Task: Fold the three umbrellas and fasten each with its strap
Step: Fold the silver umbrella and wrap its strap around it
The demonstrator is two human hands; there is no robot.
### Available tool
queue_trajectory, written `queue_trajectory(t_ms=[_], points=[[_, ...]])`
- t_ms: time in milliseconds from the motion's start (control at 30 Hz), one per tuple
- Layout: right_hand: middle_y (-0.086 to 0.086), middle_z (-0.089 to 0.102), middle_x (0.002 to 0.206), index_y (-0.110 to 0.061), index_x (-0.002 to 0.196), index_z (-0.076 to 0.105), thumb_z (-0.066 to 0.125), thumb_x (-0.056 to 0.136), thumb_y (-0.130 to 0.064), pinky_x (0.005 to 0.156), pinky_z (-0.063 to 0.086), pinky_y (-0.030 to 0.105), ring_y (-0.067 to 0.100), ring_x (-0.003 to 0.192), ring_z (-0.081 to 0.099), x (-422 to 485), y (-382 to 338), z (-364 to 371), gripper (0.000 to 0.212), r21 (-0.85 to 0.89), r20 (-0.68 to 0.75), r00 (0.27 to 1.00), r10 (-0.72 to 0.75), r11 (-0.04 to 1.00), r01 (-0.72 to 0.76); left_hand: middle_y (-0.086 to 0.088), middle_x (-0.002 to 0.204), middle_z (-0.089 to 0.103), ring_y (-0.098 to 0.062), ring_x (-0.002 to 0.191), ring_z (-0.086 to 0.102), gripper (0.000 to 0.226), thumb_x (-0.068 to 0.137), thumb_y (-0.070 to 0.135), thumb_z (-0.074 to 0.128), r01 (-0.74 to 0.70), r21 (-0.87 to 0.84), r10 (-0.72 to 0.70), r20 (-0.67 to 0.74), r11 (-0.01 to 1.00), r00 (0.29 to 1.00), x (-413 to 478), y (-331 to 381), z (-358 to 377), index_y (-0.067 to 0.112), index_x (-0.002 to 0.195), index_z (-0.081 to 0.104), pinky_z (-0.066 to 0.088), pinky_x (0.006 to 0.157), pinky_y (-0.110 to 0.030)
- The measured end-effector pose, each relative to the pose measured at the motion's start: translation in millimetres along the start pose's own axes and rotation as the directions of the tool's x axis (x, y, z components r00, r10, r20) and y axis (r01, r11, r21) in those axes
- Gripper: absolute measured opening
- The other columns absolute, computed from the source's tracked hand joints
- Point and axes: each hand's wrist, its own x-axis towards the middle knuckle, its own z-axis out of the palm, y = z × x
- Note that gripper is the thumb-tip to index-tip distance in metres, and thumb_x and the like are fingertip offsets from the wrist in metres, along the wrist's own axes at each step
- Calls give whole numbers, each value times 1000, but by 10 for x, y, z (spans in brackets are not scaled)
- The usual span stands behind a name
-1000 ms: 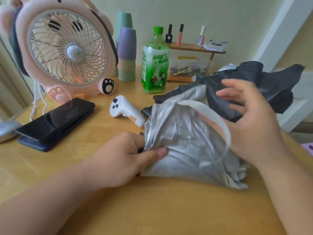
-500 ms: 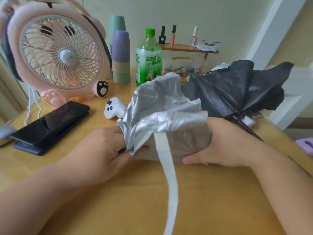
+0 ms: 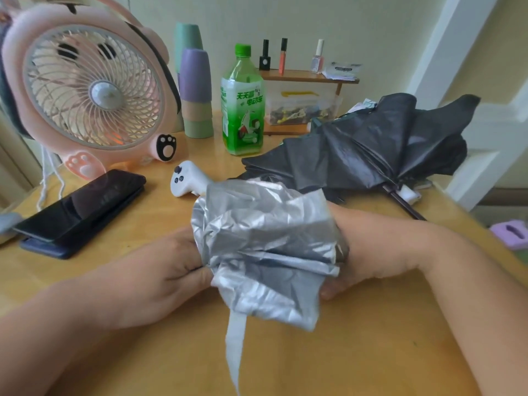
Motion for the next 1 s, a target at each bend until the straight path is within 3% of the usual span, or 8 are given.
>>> queue_trajectory(t_ms=[167, 367, 500, 600, 700, 833, 933, 1000], points=[[-42, 58, 123, -56, 124, 50, 97, 56, -50, 96, 43, 14, -18, 112, 54, 21, -75, 1, 83, -26, 18, 1000, -25, 999, 26, 40, 109, 61, 15, 102, 58, 23, 97, 68, 37, 93, -179, -82, 69, 980, 994, 62, 27, -40, 68, 100, 59, 38, 84, 0], [-29, 67, 120, -48, 126, 55, 98, 60, -39, 92, 48, 22, -8, 109, 63, -50, -76, -75, 80, 116, 27, 999, -44, 992, 41, 31, 109, 69, 7, 102, 64, 37, 90, 79, 40, 157, -225, -147, 59, 962, 987, 113, -45, -20, 56, 102, 67, 48, 86, -13], [-9, 56, 147, -27, 146, 48, 92, 68, -44, 115, 38, 42, 13, 140, 50, -301, -83, -258, 91, 324, -249, 953, -174, 912, 251, 17, 83, 72, -2, 77, 63, 45, 81, 83, 51, 244, -289, -231, 80, 925, 970, 108, -122, -16, 44, 81, 71, 51, 75, -21], [-16, 55, 143, -32, 142, 50, 89, 70, -38, 118, 38, 42, 8, 141, 46, -358, -113, -278, 82, 143, -459, 866, -199, 946, 292, 10, 55, 52, -7, 53, 43, 36, 80, 53, 65, 382, -362, -348, 158, 850, 924, 149, -196, -25, 29, 54, 60, 39, 54, -21], [-25, 53, 140, -41, 142, 45, 90, 72, -39, 116, 40, 37, -1, 137, 46, -300, -118, -212, 84, 73, -378, 909, -176, 973, 219, 10, 54, 40, -10, 51, 31, 37, 89, 32, 58, 455, -433, -391, 235, 778, 890, 195, -223, -32, 26, 53, 54, 29, 50, -21], [-28, 53, 139, -55, 142, 39, 88, 76, -29, 113, 43, 33, -9, 133, 46, -235, -74, -191, 86, 74, -280, 953, -117, 987, 142, 9, 60, 41, -16, 58, 32, 34, 91, 44, 60, 472, -426, -397, 256, 772, 881, 200, -262, -82, 26, 63, 66, 29, 55, -29], [-20, 56, 141, -47, 147, 42, 84, 79, -16, 112, 45, 39, 1, 135, 50, -260, 3, -216, 86, 199, -232, 966, -116, 966, 164, 5, 61, 41, -20, 58, 30, 44, 85, 51, 65, 476, -463, -392, 272, 748, 879, 199, -274, -96, 8, 79, 71, 28, 54, -30], [-22, 56, 139, -48, 146, 43, 82, 81, -13, 112, 45, 37, -1, 134, 51, -254, 40, -220, 84, 171, -218, 969, -119, 972, 158, 4, 61, 41, -21, 59, 29, 44, 83, 52, 66, 477, -475, -399, 262, 739, 879, 203, -276, -101, 8, 77, 71, 27, 54, -30]])
